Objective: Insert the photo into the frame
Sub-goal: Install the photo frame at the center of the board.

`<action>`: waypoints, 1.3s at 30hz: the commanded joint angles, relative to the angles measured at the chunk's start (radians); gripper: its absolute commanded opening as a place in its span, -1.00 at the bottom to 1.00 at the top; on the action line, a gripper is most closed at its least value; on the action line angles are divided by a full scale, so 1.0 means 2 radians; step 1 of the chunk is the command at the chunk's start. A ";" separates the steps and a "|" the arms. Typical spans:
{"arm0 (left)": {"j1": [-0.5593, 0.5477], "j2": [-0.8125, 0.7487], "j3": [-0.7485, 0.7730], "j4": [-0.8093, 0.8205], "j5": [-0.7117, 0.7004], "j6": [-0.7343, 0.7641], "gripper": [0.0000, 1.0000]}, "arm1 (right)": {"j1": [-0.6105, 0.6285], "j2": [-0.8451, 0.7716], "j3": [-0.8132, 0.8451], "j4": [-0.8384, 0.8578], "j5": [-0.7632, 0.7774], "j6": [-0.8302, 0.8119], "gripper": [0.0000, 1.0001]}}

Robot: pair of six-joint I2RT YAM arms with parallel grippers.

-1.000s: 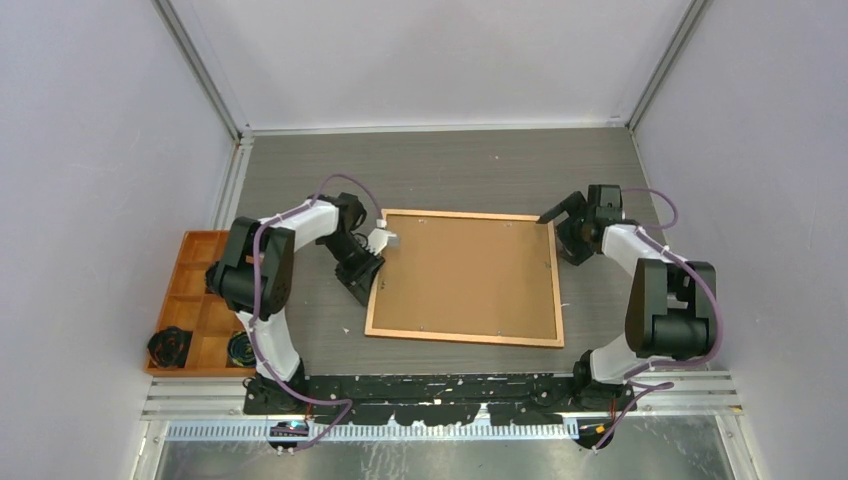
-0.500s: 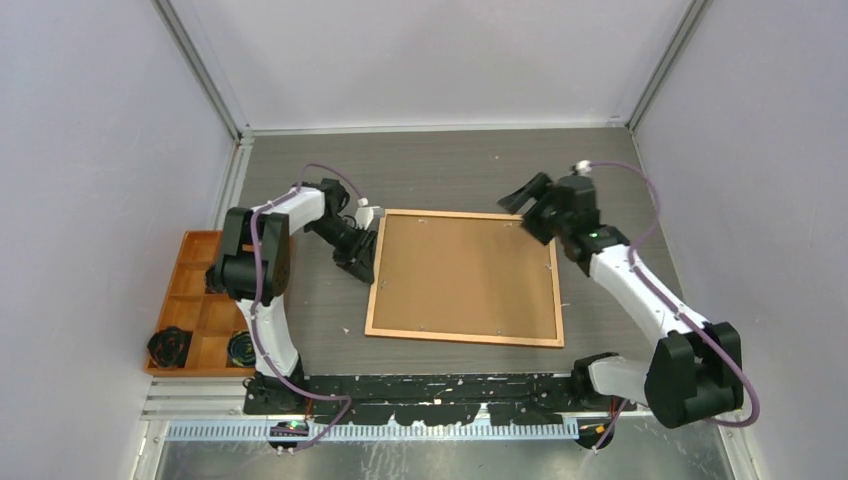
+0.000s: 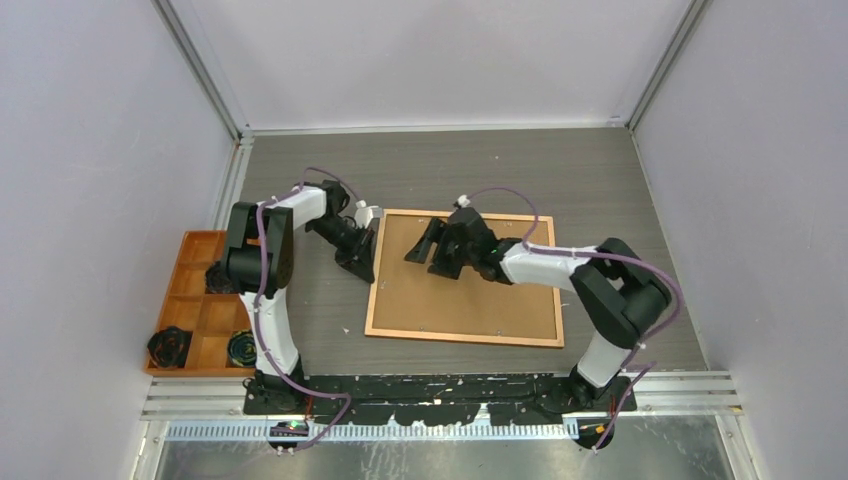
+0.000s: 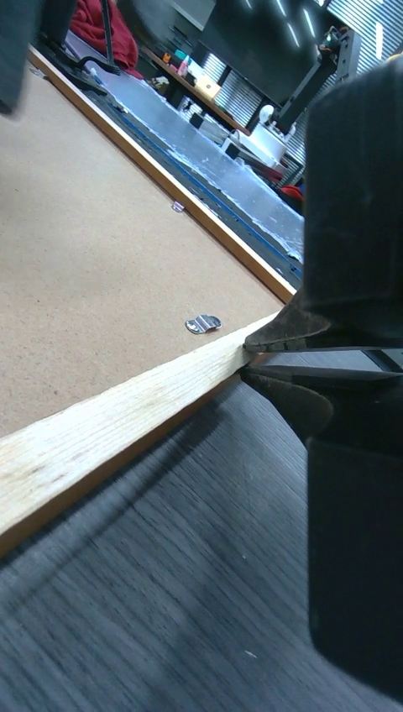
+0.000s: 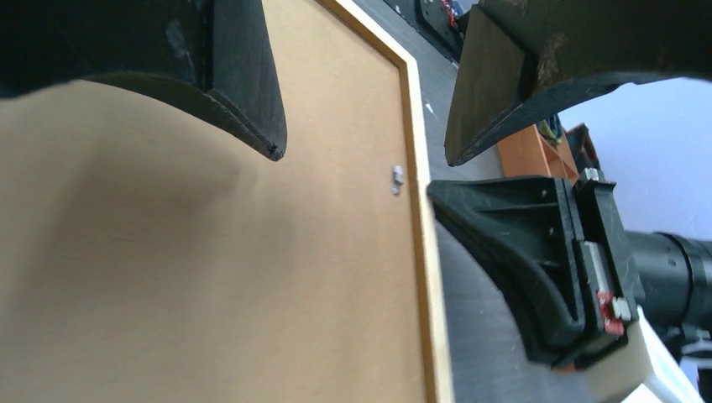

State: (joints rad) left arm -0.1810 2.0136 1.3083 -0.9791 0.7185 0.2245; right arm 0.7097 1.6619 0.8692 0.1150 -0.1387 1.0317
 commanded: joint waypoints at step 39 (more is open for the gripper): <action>0.003 -0.006 -0.001 0.040 -0.018 -0.002 -0.96 | 0.085 0.171 0.136 0.084 -0.071 0.030 0.30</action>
State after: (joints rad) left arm -0.1719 2.0136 1.3075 -0.9802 0.7200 0.2085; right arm 0.8738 1.9831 1.1038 0.2607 -0.2684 1.0840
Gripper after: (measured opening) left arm 0.028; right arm 0.652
